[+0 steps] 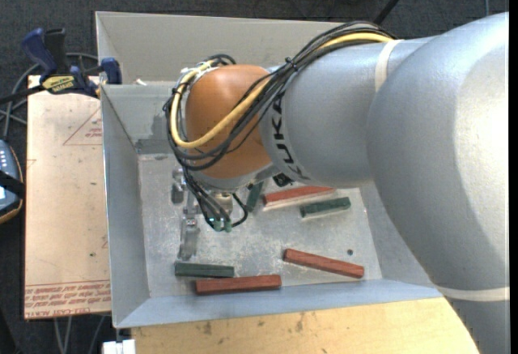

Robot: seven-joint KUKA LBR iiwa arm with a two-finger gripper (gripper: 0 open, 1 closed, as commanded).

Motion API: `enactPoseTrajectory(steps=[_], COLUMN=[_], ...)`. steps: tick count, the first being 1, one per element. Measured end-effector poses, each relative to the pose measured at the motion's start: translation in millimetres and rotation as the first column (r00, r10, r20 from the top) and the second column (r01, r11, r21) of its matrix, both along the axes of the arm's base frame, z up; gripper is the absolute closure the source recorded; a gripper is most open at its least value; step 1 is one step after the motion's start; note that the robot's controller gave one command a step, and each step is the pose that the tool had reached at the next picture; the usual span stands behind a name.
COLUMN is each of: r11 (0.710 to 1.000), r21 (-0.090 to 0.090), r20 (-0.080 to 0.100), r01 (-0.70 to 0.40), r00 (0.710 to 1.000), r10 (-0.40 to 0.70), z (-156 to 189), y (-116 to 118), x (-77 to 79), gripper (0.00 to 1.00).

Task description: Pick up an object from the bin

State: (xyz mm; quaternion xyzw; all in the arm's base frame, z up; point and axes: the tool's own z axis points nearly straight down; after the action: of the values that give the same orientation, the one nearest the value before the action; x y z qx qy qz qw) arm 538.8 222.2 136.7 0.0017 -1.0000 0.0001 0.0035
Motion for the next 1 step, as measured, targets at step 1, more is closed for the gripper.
enactPoseTrajectory(steps=[1], r11=[1.0], r21=[0.002], r20=[0.013], r01=[-0.012], r00=[1.0], r10=[0.012], z=[-67.6], y=[-32.4], x=[-52.0], gripper=[0.0])
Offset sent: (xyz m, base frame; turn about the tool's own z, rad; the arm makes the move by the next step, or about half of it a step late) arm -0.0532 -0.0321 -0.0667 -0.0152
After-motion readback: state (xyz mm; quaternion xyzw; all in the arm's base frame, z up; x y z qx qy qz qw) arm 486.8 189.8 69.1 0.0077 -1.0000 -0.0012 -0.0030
